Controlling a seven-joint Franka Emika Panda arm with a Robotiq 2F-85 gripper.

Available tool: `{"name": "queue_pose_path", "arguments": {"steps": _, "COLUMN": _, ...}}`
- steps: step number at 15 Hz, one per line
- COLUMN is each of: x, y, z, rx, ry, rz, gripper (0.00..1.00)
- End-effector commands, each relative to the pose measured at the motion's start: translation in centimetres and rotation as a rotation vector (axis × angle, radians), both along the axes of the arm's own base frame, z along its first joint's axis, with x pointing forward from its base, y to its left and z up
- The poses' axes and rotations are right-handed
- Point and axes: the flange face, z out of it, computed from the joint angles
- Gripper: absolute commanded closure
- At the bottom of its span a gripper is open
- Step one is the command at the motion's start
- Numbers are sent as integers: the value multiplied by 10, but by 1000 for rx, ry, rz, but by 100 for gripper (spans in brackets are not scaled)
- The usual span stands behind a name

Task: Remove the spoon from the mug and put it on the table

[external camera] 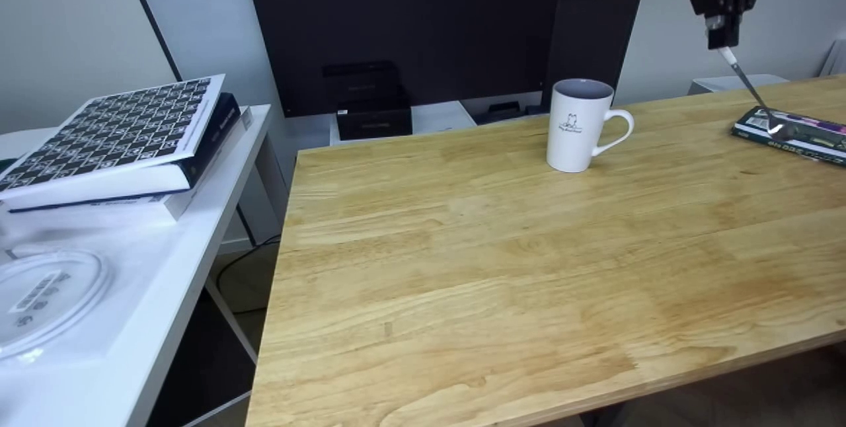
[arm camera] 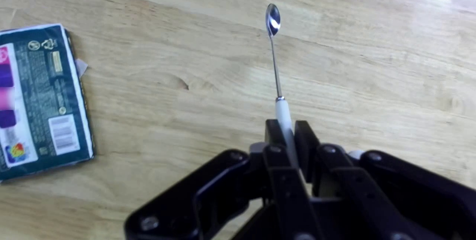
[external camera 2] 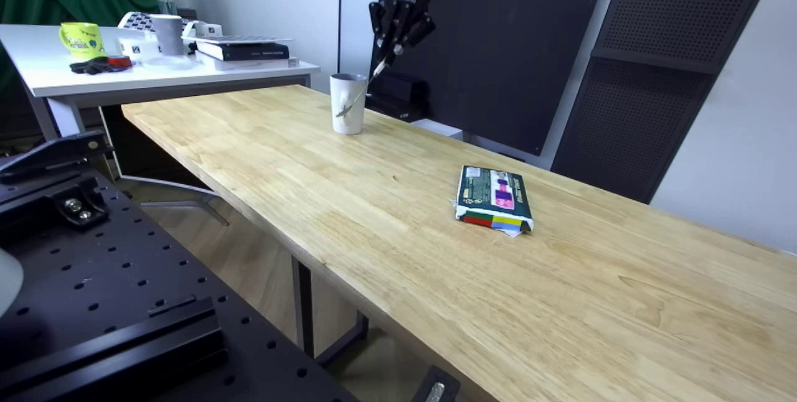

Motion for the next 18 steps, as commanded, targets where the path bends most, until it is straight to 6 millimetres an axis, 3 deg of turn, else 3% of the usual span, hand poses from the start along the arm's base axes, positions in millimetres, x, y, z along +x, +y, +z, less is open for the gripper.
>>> {"name": "queue_pose_path", "arguments": {"steps": 1, "x": -7, "y": -16, "z": -39, "rx": 33, "ry": 79, "rz": -63, "gripper": 97}}
{"name": "queue_pose_path", "arguments": {"steps": 8, "x": -22, "y": -26, "z": -109, "rx": 28, "ry": 170, "rz": -103, "gripper": 97}}
{"name": "queue_pose_path", "arguments": {"steps": 12, "x": -25, "y": -25, "z": -124, "rx": 25, "ry": 190, "rz": -107, "gripper": 97}}
{"name": "queue_pose_path", "arguments": {"steps": 13, "x": -25, "y": -24, "z": -125, "rx": 23, "ry": 191, "rz": -106, "gripper": 71}}
{"name": "queue_pose_path", "arguments": {"steps": 18, "x": -16, "y": -12, "z": -107, "rx": 23, "ry": 148, "rz": -81, "gripper": 34}}
